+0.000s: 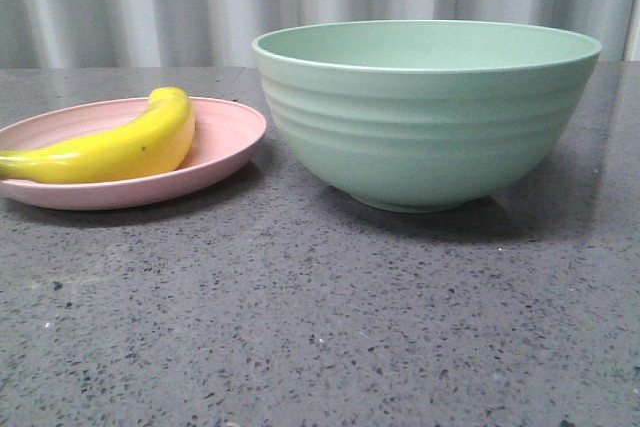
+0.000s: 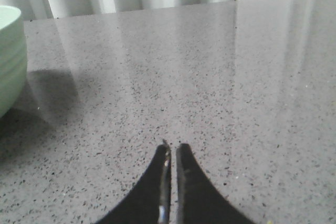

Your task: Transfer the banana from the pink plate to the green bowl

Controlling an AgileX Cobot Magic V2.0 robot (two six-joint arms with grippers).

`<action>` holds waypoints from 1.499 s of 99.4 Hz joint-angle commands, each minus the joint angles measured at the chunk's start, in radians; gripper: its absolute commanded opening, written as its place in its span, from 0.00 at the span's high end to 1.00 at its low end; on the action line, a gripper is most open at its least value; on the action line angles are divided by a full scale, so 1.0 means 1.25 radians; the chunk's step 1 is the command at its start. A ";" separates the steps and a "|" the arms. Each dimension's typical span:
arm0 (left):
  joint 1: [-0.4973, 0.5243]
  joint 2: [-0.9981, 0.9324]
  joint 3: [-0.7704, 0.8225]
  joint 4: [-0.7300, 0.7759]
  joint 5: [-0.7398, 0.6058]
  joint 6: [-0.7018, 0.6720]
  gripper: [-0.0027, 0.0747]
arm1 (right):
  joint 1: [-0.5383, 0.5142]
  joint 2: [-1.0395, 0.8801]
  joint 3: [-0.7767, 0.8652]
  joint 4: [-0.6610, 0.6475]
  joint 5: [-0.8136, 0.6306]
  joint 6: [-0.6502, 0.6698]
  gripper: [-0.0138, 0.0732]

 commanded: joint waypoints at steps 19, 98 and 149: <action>0.001 -0.023 0.007 -0.001 -0.128 0.000 0.99 | -0.005 -0.019 0.015 -0.003 -0.083 -0.006 0.92; 0.001 -0.023 0.007 -0.001 -0.196 0.000 0.99 | -0.005 -0.019 0.015 -0.003 -0.088 -0.006 0.92; 0.001 -0.023 0.007 -0.001 -0.203 0.000 0.99 | -0.005 -0.019 0.015 -0.003 -0.089 -0.006 0.92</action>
